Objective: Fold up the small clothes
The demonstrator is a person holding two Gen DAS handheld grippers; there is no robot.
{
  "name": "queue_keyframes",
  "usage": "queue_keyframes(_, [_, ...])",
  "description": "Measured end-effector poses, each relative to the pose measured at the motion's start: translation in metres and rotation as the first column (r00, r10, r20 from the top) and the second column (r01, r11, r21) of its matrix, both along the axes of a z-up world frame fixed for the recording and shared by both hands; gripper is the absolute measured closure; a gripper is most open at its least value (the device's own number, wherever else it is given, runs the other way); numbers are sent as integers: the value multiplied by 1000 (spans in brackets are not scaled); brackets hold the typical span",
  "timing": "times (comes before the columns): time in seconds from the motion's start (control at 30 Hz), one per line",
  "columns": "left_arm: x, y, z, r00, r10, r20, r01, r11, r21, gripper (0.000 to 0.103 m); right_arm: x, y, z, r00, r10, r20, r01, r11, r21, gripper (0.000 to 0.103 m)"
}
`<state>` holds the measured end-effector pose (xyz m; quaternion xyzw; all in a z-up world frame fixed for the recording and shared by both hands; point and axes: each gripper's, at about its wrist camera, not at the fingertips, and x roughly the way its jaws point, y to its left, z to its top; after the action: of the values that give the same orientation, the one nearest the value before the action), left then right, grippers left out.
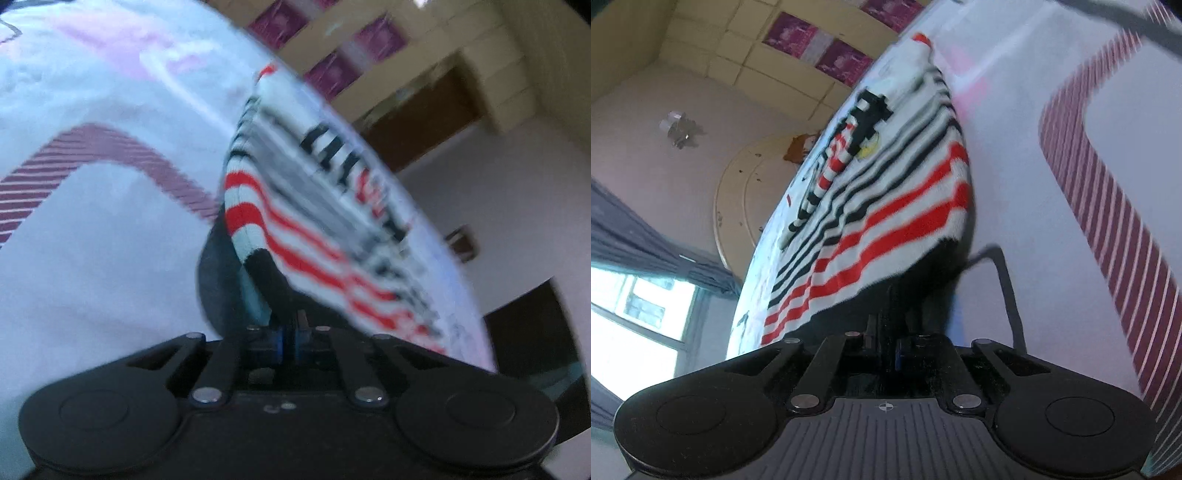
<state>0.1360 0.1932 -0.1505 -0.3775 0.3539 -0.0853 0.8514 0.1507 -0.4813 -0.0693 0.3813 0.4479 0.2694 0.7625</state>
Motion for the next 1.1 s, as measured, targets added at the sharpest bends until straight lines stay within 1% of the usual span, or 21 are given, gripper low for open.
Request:
queue_keyframes(0.03, [-5,1,0,1000,23,-3,-23,999,27,98,-5,-3,4,1000,-14,18,14,1000,9,98])
queue_keyframes(0.07, [-7,2,-4,999,34,-32,-32,997,74,98,-9,-6,4,1000,-23,22,23,1000,-10,98])
queue_keyframes(0.1, [-7,4,-8,998,34,-44,-30,996,79,98,-10,-6,0,1000,-15,12,16,998,-58,98])
queue_keyframes(0.13, [-9,6,-11,999,42,-35,-40,998,55,98,-9,-3,-7,1000,5,-9,-6,995,-103,98])
queue_keyframes(0.17, [-9,6,-10,998,50,-36,-48,997,52,98,-10,-3,-12,1000,8,-19,-10,995,-99,98])
queue_keyframes(0.23, [-8,4,-4,998,47,-29,-45,997,63,98,-9,-5,-6,1000,-7,-1,6,997,-78,98])
queue_keyframes(0.3, [-10,5,4,999,54,2,-54,997,56,98,-7,-6,5,999,-19,40,21,998,-54,98])
queue_keyframes(0.4, [-9,7,21,995,79,62,-82,996,35,98,5,-5,27,994,-13,110,20,998,-60,98])
queue_keyframes(0.53, [7,10,49,983,112,144,-115,993,13,98,31,-1,56,979,-49,196,61,997,-54,98])
queue_keyframes(0.67, [47,15,75,971,125,206,-121,992,-30,98,64,10,88,956,-93,279,115,991,-64,98])
queue_keyframes(0.77, [82,17,91,961,125,245,-113,992,-59,98,97,18,108,943,-121,311,147,987,-61,98])
queue_keyframes(0.87, [114,18,104,955,109,274,-97,994,-56,98,129,24,125,933,-137,334,169,983,-71,98])
queue_keyframes(0.97, [150,19,109,956,92,279,-83,996,-43,98,163,31,132,926,-149,346,186,980,-77,98])
queue_keyframes(1.1, [187,22,107,963,81,258,-77,997,-26,98,204,42,128,927,-160,338,202,975,-95,98])
